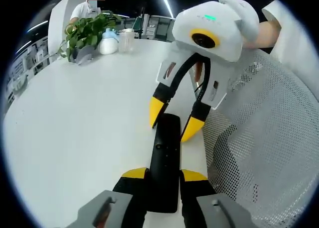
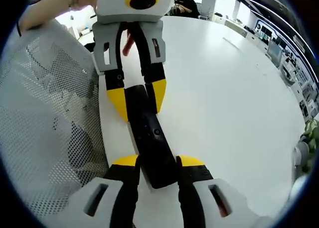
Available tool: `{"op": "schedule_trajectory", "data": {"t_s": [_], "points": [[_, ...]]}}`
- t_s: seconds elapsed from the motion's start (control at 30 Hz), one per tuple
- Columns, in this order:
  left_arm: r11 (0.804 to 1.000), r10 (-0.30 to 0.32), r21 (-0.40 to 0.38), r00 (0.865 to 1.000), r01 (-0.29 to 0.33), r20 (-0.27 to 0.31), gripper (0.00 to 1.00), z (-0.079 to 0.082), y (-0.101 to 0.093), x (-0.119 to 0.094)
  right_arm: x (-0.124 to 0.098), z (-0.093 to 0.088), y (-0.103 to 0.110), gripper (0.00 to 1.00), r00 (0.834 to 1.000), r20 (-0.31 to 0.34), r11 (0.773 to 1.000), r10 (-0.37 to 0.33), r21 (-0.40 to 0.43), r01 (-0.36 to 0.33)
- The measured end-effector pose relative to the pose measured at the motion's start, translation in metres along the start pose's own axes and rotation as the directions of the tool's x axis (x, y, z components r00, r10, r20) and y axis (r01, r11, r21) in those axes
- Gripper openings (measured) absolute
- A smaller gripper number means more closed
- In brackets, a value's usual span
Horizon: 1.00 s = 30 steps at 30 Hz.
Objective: Press the specified remote control buttons in sequence, fully releasing each button before pressing the next.
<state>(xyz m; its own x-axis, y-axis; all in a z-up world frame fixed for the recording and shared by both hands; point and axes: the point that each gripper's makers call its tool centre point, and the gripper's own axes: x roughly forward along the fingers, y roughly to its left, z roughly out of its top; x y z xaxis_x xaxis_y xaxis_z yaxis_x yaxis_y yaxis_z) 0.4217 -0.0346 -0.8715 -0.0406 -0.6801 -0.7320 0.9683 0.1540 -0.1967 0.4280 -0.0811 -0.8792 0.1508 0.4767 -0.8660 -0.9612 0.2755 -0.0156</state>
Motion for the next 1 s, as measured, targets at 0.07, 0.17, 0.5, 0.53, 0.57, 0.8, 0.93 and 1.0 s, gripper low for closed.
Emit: {"op": "schedule_trajectory", "data": {"t_s": [0.07,0.17,0.5,0.53,0.57,0.8,0.93,1.0], "points": [[1.000,0.001,0.005,1.000,-0.001,-0.003,0.24,-0.0002,0.0001,0.0000,0.0002,0.0000,-0.0002,0.29,1.000,0.003,1.000,0.001,0.008,-0.002],[1.000,0.002,0.011,1.000,-0.002,-0.008,0.24,-0.0004,-0.0001,0.0001,0.0004,-0.0002,-0.0003,0.29,1.000,0.002,1.000,0.003,0.021,-0.003],[1.000,0.005,0.026,1.000,-0.005,-0.020,0.24,-0.0008,-0.0004,0.0004,0.0017,0.0010,0.0002,0.29,0.999,-0.045,1.000,0.008,0.007,-0.007],[1.000,0.006,0.027,1.000,-0.005,-0.022,0.24,-0.0009,-0.0002,0.0003,0.0018,0.0011,0.0002,0.29,0.999,-0.050,1.000,0.008,0.006,-0.008],[1.000,0.006,0.029,1.000,-0.005,-0.025,0.24,-0.0009,-0.0002,0.0004,0.0022,0.0010,0.0003,0.29,0.998,-0.067,1.000,0.010,-0.003,-0.010],[0.998,0.013,0.057,0.999,-0.010,-0.050,0.24,-0.0011,-0.0013,0.0011,0.0025,0.0007,0.0014,0.28,0.995,-0.094,0.998,0.035,-0.052,-0.040],[0.998,0.018,0.055,0.999,-0.015,-0.042,0.24,-0.0013,-0.0010,0.0009,0.0024,0.0008,0.0018,0.28,0.995,-0.095,0.997,0.042,-0.060,-0.048],[0.999,0.021,0.035,0.999,-0.020,-0.031,0.24,-0.0005,-0.0007,0.0007,0.0019,0.0005,0.0013,0.28,0.995,-0.088,0.998,0.043,-0.048,-0.047]]}}
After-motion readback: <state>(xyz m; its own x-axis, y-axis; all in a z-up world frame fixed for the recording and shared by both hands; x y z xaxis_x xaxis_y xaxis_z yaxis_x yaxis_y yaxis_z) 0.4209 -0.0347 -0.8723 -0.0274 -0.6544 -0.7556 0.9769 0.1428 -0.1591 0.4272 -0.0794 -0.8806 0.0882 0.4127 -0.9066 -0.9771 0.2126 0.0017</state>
